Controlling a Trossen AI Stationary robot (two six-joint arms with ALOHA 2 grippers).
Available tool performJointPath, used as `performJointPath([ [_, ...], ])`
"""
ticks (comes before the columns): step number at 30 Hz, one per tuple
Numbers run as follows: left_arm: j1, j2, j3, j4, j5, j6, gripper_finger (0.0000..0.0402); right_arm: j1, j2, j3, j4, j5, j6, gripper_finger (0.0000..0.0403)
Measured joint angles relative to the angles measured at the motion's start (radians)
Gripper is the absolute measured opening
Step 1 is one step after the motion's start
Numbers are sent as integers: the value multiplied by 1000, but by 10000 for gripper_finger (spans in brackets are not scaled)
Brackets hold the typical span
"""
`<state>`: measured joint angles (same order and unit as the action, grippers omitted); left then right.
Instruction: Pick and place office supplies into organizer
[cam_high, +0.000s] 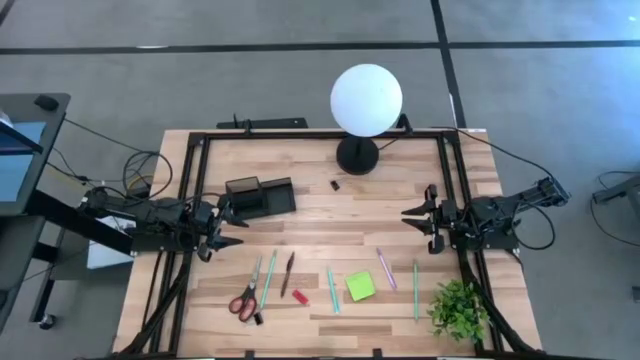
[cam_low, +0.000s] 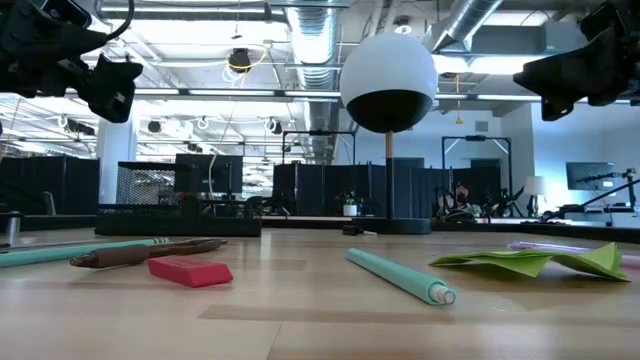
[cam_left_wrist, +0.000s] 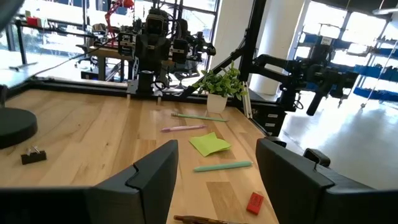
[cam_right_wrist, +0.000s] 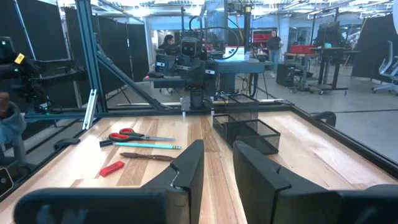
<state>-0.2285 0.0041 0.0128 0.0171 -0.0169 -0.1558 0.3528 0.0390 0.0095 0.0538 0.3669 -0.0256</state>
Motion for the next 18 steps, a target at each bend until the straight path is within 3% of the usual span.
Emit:
performJointPath([
  [14, 0, 0, 0, 2, -2, -13, 213, 0, 0, 0, 0, 0, 0, 81],
  [18, 0, 0, 0, 6, -31, -97, 213, 0, 0, 0, 0, 0, 0, 81],
])
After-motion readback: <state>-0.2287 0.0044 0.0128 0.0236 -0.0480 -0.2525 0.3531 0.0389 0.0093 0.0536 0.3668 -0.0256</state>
